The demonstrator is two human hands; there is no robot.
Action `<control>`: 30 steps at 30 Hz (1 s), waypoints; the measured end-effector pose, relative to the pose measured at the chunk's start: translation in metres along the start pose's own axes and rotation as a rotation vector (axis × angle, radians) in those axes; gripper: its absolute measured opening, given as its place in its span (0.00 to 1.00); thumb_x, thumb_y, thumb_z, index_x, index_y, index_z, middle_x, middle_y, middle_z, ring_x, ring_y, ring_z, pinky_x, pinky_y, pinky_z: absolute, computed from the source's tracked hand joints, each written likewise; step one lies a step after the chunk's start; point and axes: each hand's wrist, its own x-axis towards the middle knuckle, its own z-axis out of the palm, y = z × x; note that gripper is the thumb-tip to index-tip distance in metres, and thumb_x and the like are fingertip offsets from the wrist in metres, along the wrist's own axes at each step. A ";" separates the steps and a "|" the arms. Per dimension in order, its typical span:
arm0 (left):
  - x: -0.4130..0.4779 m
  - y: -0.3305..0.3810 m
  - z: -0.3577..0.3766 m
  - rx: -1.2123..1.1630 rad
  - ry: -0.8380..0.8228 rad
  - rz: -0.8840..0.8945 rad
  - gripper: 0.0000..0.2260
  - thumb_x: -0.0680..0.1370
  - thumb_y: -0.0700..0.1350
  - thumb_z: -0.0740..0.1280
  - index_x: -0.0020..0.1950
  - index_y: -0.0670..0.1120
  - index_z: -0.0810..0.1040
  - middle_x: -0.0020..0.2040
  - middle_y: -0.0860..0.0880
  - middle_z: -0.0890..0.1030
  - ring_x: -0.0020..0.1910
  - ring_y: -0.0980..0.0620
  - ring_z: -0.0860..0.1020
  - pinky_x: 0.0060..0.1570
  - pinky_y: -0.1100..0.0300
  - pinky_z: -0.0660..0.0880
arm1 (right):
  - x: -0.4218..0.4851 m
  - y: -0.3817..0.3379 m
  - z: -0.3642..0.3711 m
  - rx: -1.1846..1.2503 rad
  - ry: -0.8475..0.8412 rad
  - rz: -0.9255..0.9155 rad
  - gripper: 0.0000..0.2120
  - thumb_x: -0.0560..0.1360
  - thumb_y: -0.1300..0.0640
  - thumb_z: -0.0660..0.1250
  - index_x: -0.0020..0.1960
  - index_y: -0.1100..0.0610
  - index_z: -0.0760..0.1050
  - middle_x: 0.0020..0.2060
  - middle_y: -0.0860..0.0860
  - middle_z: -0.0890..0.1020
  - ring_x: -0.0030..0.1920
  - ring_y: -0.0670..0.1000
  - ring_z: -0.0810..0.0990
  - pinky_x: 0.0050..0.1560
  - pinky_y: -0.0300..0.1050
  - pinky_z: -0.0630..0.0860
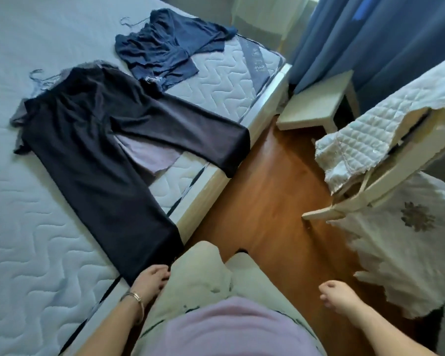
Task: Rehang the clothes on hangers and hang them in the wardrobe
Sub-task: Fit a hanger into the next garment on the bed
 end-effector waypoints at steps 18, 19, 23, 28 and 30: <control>0.108 0.120 -0.059 0.059 0.110 -0.197 0.13 0.76 0.36 0.60 0.32 0.46 0.72 0.35 0.45 0.73 0.31 0.50 0.68 0.34 0.60 0.60 | 0.057 -0.321 -0.003 -0.496 -0.115 -0.394 0.07 0.76 0.56 0.62 0.51 0.51 0.77 0.46 0.47 0.80 0.49 0.48 0.77 0.48 0.37 0.68; 0.109 0.132 -0.060 0.020 0.105 -0.205 0.10 0.77 0.38 0.59 0.36 0.45 0.74 0.38 0.45 0.75 0.33 0.49 0.70 0.32 0.60 0.62 | 0.062 -0.334 -0.010 -0.490 -0.095 -0.371 0.06 0.76 0.57 0.62 0.49 0.51 0.77 0.42 0.47 0.80 0.45 0.48 0.77 0.44 0.38 0.69; 0.128 0.191 -0.066 -0.240 0.115 -0.162 0.09 0.80 0.40 0.57 0.55 0.44 0.74 0.51 0.45 0.77 0.47 0.50 0.75 0.36 0.64 0.67 | 0.098 -0.402 -0.025 -0.726 -0.183 -0.203 0.07 0.76 0.57 0.60 0.46 0.55 0.77 0.34 0.46 0.80 0.35 0.46 0.77 0.36 0.33 0.70; 0.177 0.259 -0.103 -0.376 0.264 -0.062 0.11 0.77 0.41 0.62 0.59 0.44 0.76 0.54 0.47 0.79 0.54 0.50 0.76 0.53 0.59 0.69 | 0.129 -0.547 0.028 -0.793 -0.207 -0.337 0.09 0.77 0.58 0.58 0.42 0.57 0.75 0.34 0.51 0.79 0.35 0.50 0.76 0.34 0.38 0.69; 0.209 0.283 -0.129 -0.353 0.359 -0.016 0.12 0.77 0.42 0.62 0.60 0.45 0.76 0.56 0.47 0.79 0.55 0.50 0.75 0.57 0.59 0.69 | 0.139 -0.618 0.071 -0.765 -0.231 -0.473 0.08 0.76 0.60 0.58 0.45 0.57 0.76 0.37 0.53 0.80 0.36 0.51 0.77 0.37 0.41 0.72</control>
